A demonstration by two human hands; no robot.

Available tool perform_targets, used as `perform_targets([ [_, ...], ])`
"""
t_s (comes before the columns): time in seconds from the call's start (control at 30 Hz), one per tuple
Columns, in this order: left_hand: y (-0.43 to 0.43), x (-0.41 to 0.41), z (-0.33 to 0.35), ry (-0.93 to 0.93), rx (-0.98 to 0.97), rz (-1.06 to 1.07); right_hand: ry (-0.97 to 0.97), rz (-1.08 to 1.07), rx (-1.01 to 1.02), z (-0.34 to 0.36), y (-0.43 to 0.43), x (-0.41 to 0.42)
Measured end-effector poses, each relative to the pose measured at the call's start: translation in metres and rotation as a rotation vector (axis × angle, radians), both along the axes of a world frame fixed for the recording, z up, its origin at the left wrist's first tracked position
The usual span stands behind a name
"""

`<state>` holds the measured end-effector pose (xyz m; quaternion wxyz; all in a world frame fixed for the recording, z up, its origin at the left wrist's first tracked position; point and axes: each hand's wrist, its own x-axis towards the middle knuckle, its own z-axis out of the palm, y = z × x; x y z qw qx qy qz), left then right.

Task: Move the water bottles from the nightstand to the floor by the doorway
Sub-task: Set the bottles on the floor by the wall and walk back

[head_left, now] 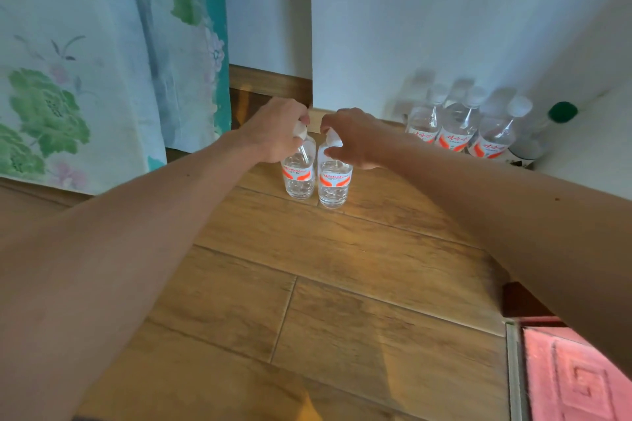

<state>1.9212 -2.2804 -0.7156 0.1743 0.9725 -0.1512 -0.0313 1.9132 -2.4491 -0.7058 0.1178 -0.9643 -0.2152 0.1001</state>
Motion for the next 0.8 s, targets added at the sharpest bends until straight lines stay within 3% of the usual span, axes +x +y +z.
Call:
perform_targets([
  [0.37, 0.012, -0.011, -0.010, -0.012, -0.014, 0.001, -0.038, -0.171, 0.026, -0.008, -0.012, -0.006],
  [0.8, -0.006, -0.019, 0.003, -0.037, 0.011, -0.141, 0.026, -0.010, 0.052, 0.008, -0.039, -0.008],
])
